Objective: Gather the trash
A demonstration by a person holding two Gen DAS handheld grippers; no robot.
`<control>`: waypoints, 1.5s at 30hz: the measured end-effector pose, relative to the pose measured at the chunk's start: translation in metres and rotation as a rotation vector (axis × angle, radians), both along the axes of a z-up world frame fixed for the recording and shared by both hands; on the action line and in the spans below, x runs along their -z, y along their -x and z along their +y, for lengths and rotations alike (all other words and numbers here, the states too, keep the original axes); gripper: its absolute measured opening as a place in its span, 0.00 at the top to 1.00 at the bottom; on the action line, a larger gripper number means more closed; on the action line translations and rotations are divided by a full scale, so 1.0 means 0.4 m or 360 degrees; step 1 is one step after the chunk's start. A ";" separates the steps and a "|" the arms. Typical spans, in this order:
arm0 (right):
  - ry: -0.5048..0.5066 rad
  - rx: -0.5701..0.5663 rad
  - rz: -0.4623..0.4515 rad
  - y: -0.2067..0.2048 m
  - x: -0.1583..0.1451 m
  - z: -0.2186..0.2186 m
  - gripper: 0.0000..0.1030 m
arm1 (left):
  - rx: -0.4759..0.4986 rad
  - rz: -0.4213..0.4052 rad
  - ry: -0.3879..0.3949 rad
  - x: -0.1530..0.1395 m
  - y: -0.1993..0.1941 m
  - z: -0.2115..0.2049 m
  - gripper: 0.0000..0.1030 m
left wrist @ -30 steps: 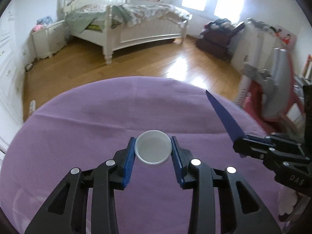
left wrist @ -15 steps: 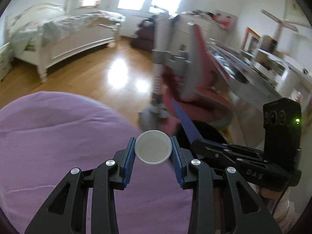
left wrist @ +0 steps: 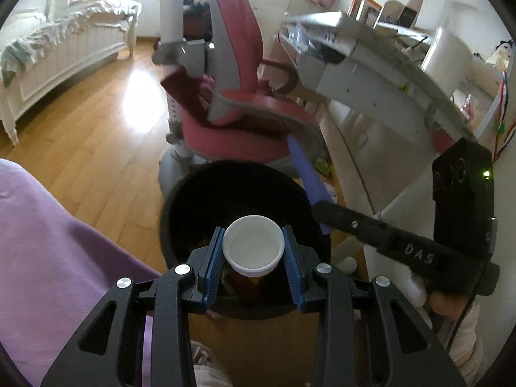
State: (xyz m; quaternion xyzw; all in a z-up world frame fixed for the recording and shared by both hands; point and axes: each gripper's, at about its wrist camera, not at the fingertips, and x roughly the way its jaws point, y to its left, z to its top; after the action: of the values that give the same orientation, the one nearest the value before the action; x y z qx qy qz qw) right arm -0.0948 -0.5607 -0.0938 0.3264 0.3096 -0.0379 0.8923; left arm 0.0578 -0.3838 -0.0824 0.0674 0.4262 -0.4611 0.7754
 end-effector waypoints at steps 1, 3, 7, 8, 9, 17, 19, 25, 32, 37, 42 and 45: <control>-0.0008 0.0016 0.0006 -0.004 0.008 -0.006 0.90 | 0.0000 0.0013 -0.0009 0.011 0.000 -0.009 0.65; -0.0023 0.0046 0.0014 0.006 0.022 -0.029 0.90 | -0.0002 0.0028 -0.0030 0.027 -0.001 -0.023 0.65; -0.0050 0.0081 0.0027 0.006 0.043 -0.055 0.90 | -0.0011 0.0048 -0.0065 0.050 -0.014 -0.042 0.65; -0.0056 0.0089 0.0032 0.008 0.049 -0.060 0.90 | -0.0012 0.0056 -0.0070 0.054 -0.020 -0.050 0.65; -0.0063 0.0097 0.0037 0.010 0.055 -0.062 0.90 | -0.0012 0.0060 -0.0076 0.056 -0.024 -0.056 0.65; -0.0105 0.0141 0.0091 -0.001 0.086 -0.086 0.89 | -0.0019 0.0095 -0.0139 0.087 -0.046 -0.099 0.61; -0.0124 0.0158 0.0120 -0.005 0.096 -0.096 0.84 | -0.0025 0.0096 -0.0146 0.088 -0.048 -0.096 0.42; -0.0168 0.0195 0.0160 -0.006 0.104 -0.087 0.41 | -0.0017 -0.0068 -0.0136 0.034 -0.012 -0.068 0.08; -0.0042 0.0027 0.0061 -0.047 0.003 0.031 0.39 | -0.0209 -0.0296 -0.0146 -0.075 0.021 0.071 0.05; 0.0056 -0.0221 -0.0059 -0.115 -0.106 0.202 0.37 | -0.0682 -0.0377 -0.0161 -0.151 0.003 0.297 0.05; 0.0132 -0.0490 -0.0167 -0.187 -0.202 0.403 0.33 | -0.1135 -0.0463 -0.0181 -0.205 0.009 0.553 0.05; 0.0183 -0.0638 -0.0221 -0.220 -0.249 0.526 0.34 | -0.1362 -0.0500 -0.0205 -0.222 0.031 0.698 0.05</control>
State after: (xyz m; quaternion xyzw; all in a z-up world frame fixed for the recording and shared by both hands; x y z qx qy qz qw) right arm -0.0070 -0.3504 0.0059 0.2085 0.3033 0.1452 0.9184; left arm 0.0453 -0.1045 0.0062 0.0025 0.3208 -0.0560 0.9455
